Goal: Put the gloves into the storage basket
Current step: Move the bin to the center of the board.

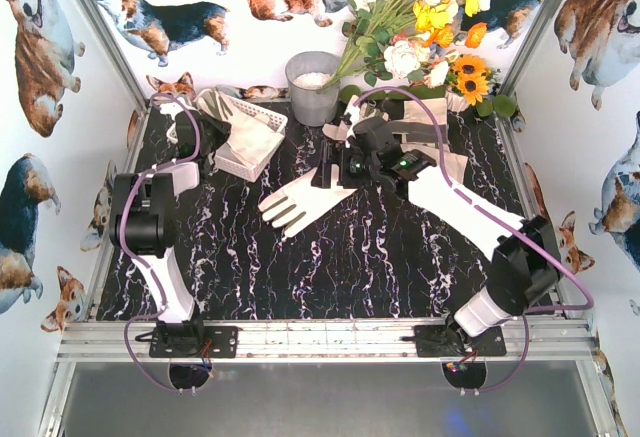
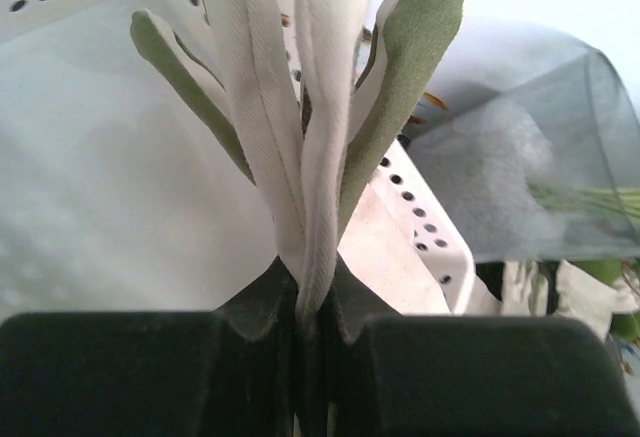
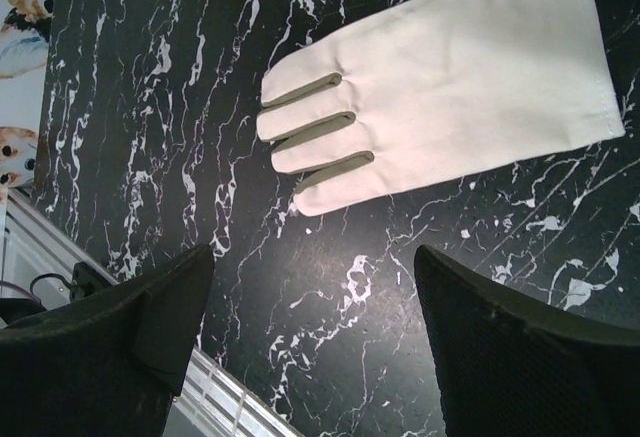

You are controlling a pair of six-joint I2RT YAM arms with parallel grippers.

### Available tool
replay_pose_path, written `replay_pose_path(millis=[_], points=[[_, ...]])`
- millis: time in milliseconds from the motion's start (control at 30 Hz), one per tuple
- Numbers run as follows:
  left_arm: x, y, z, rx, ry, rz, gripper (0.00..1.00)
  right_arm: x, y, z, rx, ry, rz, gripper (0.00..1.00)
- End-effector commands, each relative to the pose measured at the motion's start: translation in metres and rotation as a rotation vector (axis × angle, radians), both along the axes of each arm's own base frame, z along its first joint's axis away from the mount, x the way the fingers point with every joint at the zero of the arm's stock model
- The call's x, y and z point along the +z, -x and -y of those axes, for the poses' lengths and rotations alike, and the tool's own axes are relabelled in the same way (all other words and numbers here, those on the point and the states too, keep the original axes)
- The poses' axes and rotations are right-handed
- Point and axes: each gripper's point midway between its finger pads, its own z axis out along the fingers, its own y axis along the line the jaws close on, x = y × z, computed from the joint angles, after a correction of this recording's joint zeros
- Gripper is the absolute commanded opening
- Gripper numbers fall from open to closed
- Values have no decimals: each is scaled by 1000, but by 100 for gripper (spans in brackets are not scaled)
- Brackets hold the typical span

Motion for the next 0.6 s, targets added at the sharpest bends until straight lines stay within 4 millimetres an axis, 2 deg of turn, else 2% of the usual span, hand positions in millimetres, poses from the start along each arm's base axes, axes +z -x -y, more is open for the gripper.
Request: replay_pose_path(millis=[0,167,400,567], points=[[12,-21,-24,122,-7,48,0,12,2,11,-30,8,43,83],[-4,-28,-29,143,-27,-8,0,7,4,13,-36,0,48,83],[-20,-25,-46,246,-44,-63,0,2,1,9,-28,-2,48,83],[-30,-34,-43,258,-39,-81,0,4,-1,8,-27,-6,52,83]])
